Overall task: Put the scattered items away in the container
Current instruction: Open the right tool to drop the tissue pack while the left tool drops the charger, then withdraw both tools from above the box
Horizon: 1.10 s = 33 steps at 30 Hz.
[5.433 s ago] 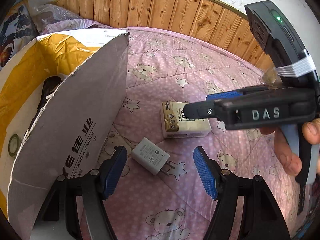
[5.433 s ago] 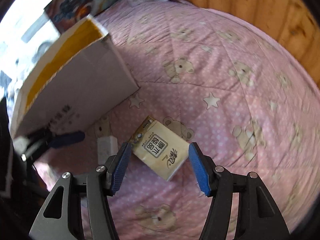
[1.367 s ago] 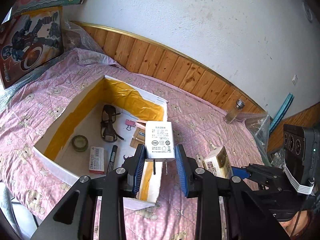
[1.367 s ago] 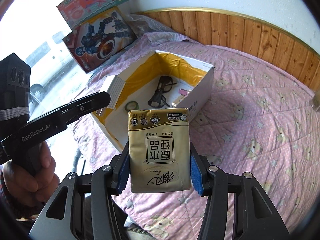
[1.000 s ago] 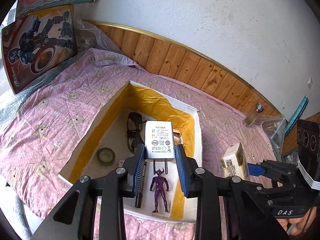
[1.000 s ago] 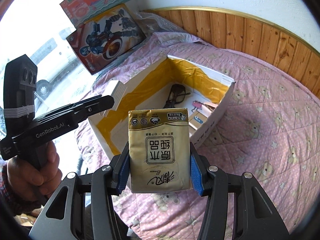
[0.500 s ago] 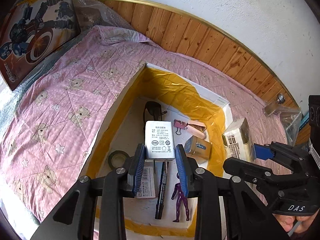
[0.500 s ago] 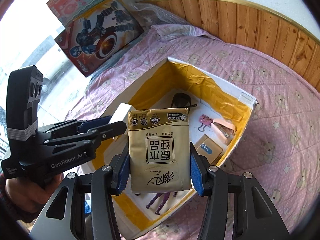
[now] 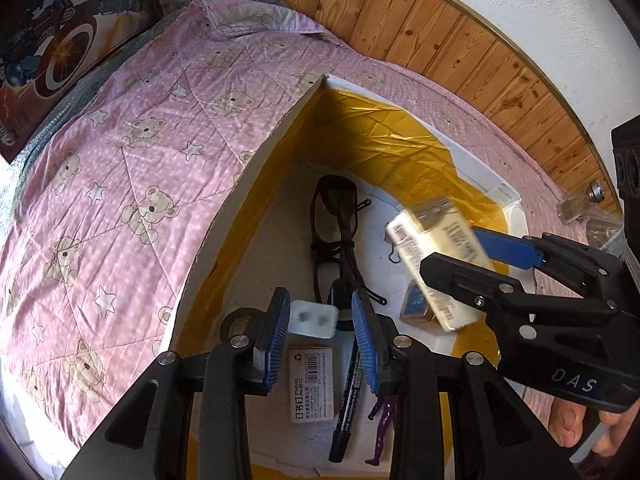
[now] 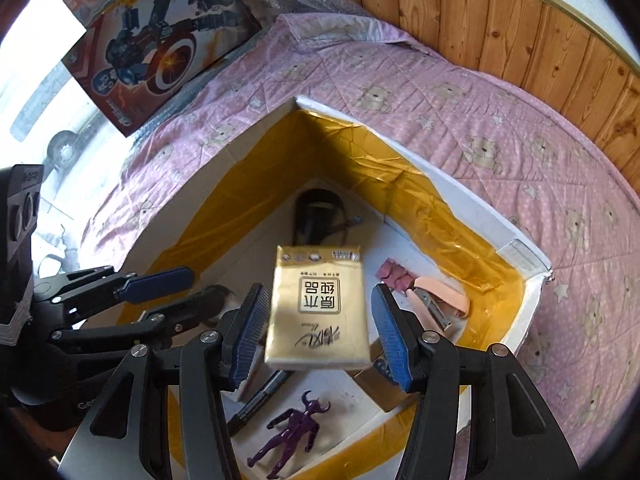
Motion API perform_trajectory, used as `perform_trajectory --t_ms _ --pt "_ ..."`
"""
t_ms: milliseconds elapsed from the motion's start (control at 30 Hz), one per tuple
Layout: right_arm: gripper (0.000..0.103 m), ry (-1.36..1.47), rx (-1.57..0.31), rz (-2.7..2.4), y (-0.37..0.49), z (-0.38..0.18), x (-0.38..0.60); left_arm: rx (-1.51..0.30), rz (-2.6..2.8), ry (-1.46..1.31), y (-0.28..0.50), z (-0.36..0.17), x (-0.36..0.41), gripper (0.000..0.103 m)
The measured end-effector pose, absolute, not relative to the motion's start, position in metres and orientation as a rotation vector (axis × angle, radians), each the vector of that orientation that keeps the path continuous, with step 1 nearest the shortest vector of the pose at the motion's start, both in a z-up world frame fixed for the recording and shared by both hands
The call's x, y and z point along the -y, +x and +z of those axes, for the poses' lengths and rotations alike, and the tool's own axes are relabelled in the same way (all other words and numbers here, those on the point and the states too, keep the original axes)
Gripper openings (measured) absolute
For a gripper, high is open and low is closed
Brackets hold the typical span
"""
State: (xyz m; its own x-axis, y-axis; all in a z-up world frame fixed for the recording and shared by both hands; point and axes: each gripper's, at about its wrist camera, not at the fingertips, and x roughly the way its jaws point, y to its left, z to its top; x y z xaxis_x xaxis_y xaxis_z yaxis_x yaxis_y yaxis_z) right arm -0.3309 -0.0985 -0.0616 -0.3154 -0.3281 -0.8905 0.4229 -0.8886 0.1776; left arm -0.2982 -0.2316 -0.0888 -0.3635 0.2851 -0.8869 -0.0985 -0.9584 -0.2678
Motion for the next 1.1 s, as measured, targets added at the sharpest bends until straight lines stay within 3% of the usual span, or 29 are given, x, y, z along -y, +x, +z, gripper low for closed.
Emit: perform_trajectory --t_ms 167,233,433,733,833,1100 --pt "0.058 1.477 -0.108 -2.219 -0.333 -0.062 0.093 0.259 2.432 -1.596 -0.296 -0.085 0.243 0.038" --pt "0.058 1.474 -0.116 -2.217 -0.329 -0.060 0.092 0.252 2.439 -1.594 -0.295 -0.084 0.246 0.046" --pt "0.058 1.469 -0.173 -2.198 -0.309 -0.052 0.092 0.161 2.455 -1.566 -0.284 -0.077 0.238 0.046" --pt "0.058 1.441 -0.391 -2.233 -0.263 -0.039 0.098 0.082 2.494 -1.455 -0.257 -0.051 0.227 0.046" --pt "0.058 1.422 -0.473 -2.242 -0.242 -0.035 0.102 0.077 2.515 -1.417 -0.245 -0.043 0.228 0.051" --pt "0.058 1.450 -0.422 -2.266 -0.205 -0.030 0.099 0.104 2.534 -1.363 -0.210 -0.027 0.238 0.051"
